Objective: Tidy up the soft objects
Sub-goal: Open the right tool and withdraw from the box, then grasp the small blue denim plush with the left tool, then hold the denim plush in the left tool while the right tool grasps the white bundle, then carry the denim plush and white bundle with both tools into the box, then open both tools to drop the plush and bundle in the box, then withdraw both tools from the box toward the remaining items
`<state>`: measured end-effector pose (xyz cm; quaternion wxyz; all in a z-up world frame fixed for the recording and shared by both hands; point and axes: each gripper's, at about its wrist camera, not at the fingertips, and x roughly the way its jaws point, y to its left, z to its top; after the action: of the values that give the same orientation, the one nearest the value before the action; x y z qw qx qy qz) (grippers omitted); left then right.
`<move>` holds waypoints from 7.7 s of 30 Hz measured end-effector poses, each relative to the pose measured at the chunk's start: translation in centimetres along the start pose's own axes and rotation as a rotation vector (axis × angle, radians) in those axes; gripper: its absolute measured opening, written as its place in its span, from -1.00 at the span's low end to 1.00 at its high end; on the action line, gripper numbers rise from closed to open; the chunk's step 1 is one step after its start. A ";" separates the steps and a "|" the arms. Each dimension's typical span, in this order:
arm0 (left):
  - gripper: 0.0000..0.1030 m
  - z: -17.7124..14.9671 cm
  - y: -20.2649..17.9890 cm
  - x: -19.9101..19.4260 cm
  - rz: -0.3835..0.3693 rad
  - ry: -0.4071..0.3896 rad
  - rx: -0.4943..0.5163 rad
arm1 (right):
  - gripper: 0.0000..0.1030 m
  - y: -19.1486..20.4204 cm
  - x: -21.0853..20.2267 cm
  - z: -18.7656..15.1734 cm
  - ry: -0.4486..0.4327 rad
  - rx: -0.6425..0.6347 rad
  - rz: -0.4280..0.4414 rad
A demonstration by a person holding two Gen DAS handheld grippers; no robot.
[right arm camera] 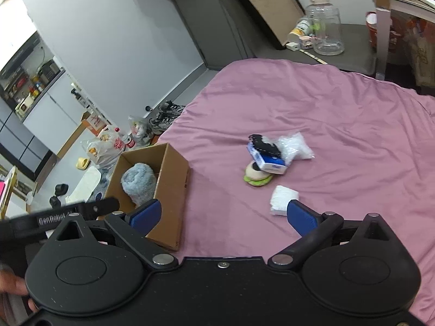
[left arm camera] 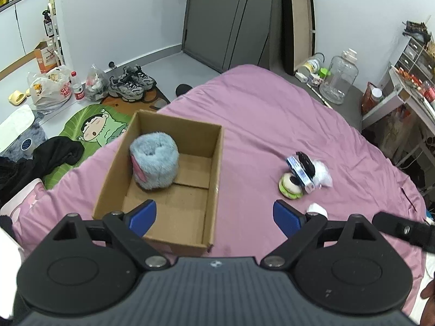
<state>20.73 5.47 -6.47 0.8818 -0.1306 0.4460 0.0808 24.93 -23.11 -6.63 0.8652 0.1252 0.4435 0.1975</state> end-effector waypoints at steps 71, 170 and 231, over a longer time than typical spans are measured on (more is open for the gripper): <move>-0.46 -6.6 -7.2 10.6 0.086 0.060 -0.135 | 0.87 -10.2 9.3 1.3 0.185 0.183 0.032; -0.43 -0.3 9.9 6.8 0.168 -0.013 -0.261 | -0.21 9.9 13.5 1.5 0.004 -0.143 0.195; 0.74 0.8 -2.0 1.6 0.105 -0.009 -0.110 | 0.87 0.5 3.2 3.7 -0.003 -0.074 0.059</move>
<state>22.80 3.86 -6.97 0.8699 -0.1550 0.4429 0.1520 29.55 -21.35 -6.59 0.8637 0.1063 0.4307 0.2393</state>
